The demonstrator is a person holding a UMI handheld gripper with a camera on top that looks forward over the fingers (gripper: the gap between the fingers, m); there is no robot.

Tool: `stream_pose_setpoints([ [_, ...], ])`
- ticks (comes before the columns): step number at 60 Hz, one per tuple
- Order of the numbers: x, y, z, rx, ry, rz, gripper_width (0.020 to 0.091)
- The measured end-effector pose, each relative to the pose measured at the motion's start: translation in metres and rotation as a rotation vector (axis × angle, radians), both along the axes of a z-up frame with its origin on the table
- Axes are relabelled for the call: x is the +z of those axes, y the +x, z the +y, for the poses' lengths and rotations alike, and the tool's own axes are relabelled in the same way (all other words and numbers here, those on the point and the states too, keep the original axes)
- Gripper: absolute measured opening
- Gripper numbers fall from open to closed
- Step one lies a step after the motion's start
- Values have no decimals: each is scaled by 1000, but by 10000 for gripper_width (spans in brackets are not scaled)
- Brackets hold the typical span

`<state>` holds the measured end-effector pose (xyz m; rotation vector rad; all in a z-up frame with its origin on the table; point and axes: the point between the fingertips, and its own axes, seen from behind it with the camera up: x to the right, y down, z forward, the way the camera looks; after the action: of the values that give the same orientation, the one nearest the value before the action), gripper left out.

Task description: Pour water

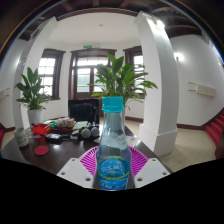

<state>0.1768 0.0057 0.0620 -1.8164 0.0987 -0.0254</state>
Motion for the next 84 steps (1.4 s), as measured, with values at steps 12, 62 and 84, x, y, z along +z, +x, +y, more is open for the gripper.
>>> stream_pose_setpoints([
  [12, 4, -3, 0, -9, 19, -51, 330],
  [62, 76, -380, 140, 525, 196, -1700, 333],
  [84, 76, -433, 154, 524, 275, -2253, 336],
])
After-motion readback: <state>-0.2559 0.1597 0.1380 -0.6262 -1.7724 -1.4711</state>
